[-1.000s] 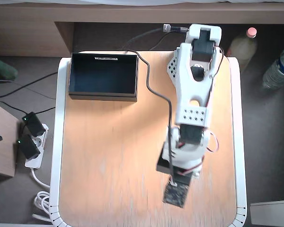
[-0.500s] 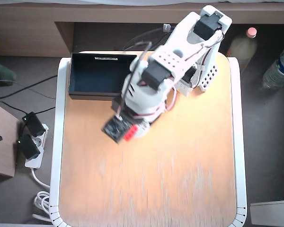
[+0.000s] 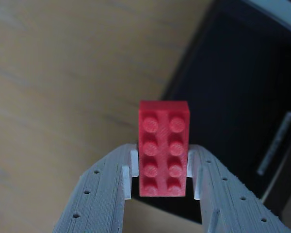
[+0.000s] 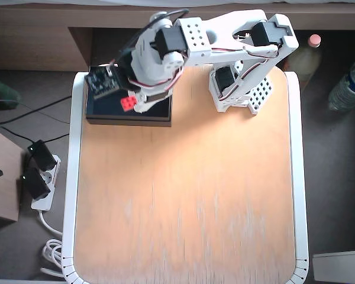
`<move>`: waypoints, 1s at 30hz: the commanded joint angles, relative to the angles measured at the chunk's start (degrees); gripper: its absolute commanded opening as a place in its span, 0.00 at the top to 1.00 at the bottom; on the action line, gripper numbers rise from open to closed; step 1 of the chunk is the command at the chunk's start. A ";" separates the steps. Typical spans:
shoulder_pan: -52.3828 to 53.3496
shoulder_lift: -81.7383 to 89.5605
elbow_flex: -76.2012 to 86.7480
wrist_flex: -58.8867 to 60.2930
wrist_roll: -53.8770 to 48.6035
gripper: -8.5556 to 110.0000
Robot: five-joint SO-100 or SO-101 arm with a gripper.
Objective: Grasp a lego block and put it in the bin.
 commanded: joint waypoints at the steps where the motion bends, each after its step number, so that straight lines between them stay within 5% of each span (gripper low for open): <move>1: 5.71 -0.26 -1.76 0.26 3.87 0.92; 13: 10.20 -0.53 16.52 -17.67 4.57 0.92; 30: 13.80 -0.53 25.66 -26.89 8.35 0.91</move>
